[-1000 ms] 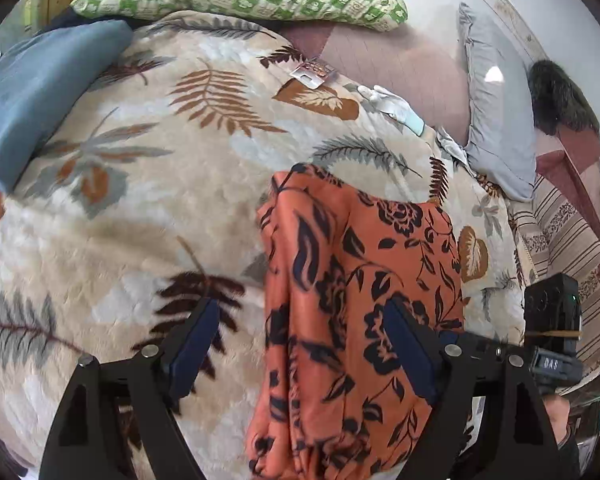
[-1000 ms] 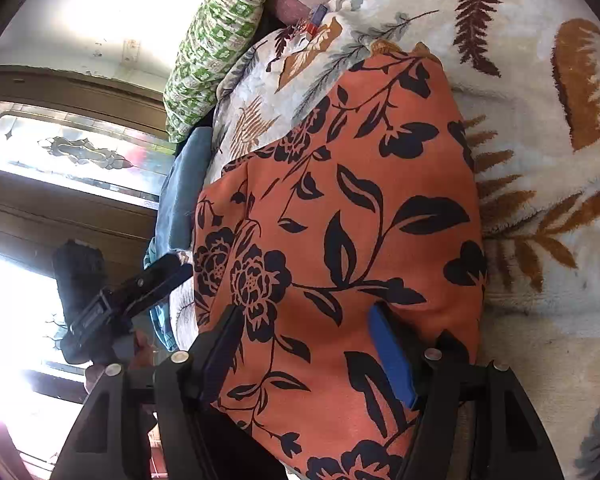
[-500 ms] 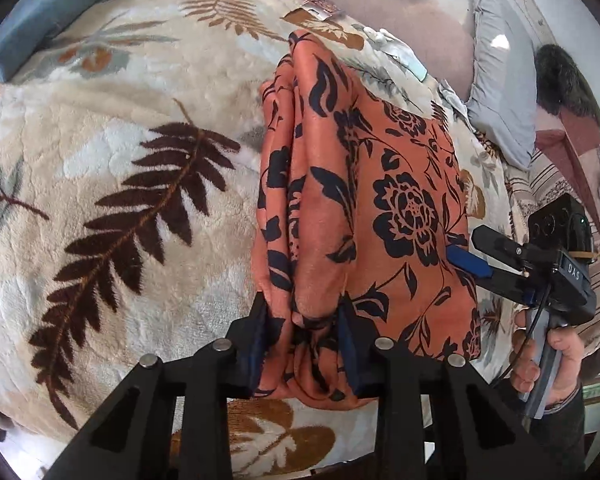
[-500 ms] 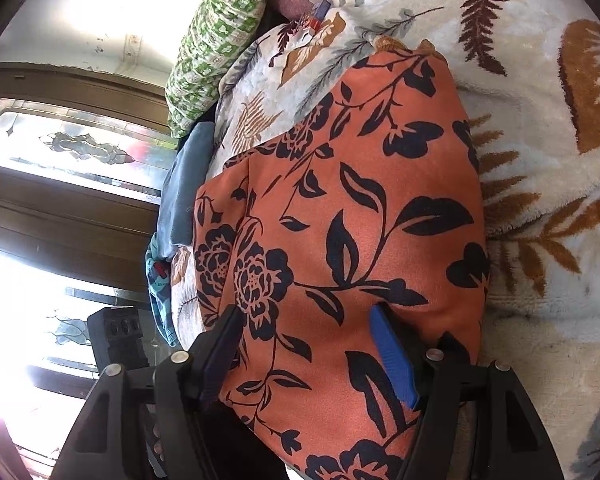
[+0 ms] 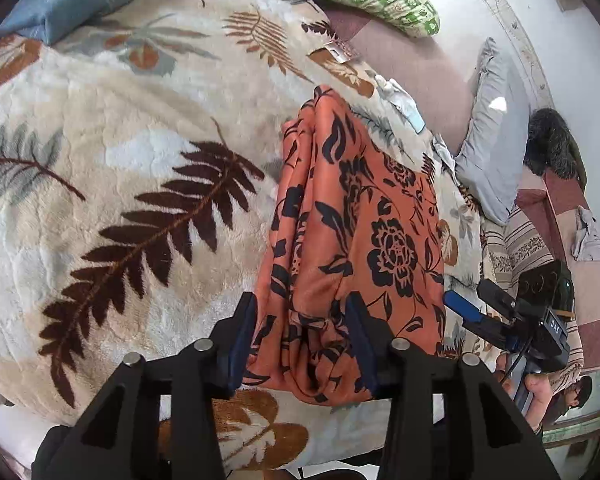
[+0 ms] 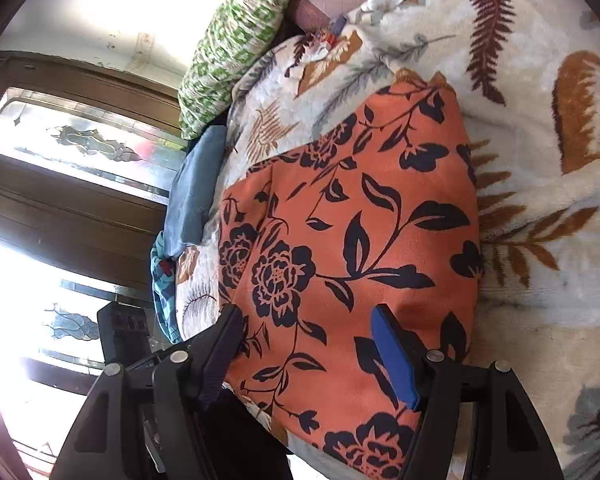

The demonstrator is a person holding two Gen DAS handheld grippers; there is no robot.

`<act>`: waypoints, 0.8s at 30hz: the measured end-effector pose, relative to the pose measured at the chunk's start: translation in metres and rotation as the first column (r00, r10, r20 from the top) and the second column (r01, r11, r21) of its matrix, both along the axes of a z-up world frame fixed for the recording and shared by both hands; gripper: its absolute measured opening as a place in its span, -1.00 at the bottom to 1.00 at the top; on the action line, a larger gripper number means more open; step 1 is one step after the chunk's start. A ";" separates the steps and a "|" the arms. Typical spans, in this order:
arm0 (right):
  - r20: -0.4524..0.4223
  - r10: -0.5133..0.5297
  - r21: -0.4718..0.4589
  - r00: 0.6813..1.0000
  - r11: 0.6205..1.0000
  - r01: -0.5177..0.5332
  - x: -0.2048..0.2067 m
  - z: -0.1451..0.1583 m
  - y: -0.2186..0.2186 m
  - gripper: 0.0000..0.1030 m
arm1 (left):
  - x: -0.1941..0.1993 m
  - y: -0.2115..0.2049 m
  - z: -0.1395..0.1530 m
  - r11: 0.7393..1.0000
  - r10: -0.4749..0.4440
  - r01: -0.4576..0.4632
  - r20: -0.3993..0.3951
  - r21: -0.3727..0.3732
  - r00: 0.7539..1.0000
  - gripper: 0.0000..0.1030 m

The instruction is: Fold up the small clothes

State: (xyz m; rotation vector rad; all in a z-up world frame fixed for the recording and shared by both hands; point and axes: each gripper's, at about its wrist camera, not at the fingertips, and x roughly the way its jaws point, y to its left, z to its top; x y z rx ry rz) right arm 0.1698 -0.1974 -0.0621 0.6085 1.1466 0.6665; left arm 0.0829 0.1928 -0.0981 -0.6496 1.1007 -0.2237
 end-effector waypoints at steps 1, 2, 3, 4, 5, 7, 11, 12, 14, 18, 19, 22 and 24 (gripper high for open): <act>0.018 -0.012 -0.006 1.000 1.000 0.012 -0.006 0.004 -0.007 0.41 | 0.000 0.001 0.006 1.000 -0.001 0.001 0.016 -0.001 1.000 0.11; 0.026 -0.027 -0.005 0.999 1.000 0.027 -0.011 0.005 -0.016 0.43 | 0.000 0.002 0.011 1.000 -0.002 0.002 0.037 0.000 0.999 0.27; 0.026 -0.052 -0.008 0.998 0.999 0.052 -0.014 0.004 -0.026 0.43 | 0.002 0.003 0.017 1.000 0.002 -0.002 0.054 0.010 0.999 0.45; 0.026 -0.080 -0.015 0.996 0.997 0.081 -0.016 0.002 -0.035 0.44 | 0.006 0.003 0.020 1.000 0.006 -0.008 0.064 0.023 0.998 0.51; 0.019 -0.107 -0.019 0.994 0.994 0.107 -0.016 -0.002 -0.044 0.45 | 0.012 0.002 0.021 0.999 0.007 -0.009 0.066 0.033 0.998 0.58; -0.032 -0.150 0.007 0.988 0.989 0.151 -0.010 -0.015 -0.058 0.45 | 0.030 -0.007 0.016 0.998 -0.015 0.012 0.057 0.054 0.998 0.59; -0.074 -0.141 0.064 0.987 0.987 0.146 0.006 -0.033 -0.056 0.45 | 0.054 -0.025 -0.004 0.989 -0.046 0.039 0.040 0.142 0.998 0.58; -0.080 -0.135 0.054 0.988 0.989 0.139 0.010 -0.037 -0.051 0.45 | 0.059 -0.030 -0.009 0.987 -0.050 0.044 0.037 0.155 0.998 0.58; -0.108 -0.130 0.037 0.986 0.990 0.135 0.017 -0.048 -0.042 0.47 | 0.064 -0.038 -0.022 0.986 -0.061 0.060 0.000 0.156 0.998 0.49; -0.101 -0.067 -0.033 0.993 0.997 0.064 0.017 -0.055 -0.019 0.19 | 0.062 -0.053 -0.029 0.974 -0.088 0.088 -0.006 0.211 0.996 -0.32; -0.108 -0.053 -0.060 0.993 0.997 0.047 0.017 -0.054 -0.014 0.11 | 0.062 -0.058 -0.026 0.965 -0.095 0.091 0.002 0.246 0.996 -0.37; -0.089 -0.041 -0.089 0.995 0.995 0.033 0.017 -0.046 -0.013 -0.16 | 0.060 -0.066 -0.017 0.948 -0.091 0.085 0.004 0.307 0.996 -0.46; -0.029 -0.019 -0.110 0.999 0.994 0.016 0.010 -0.029 -0.010 -0.23 | 0.055 -0.074 -0.004 0.931 -0.098 0.083 0.026 0.355 0.995 -0.51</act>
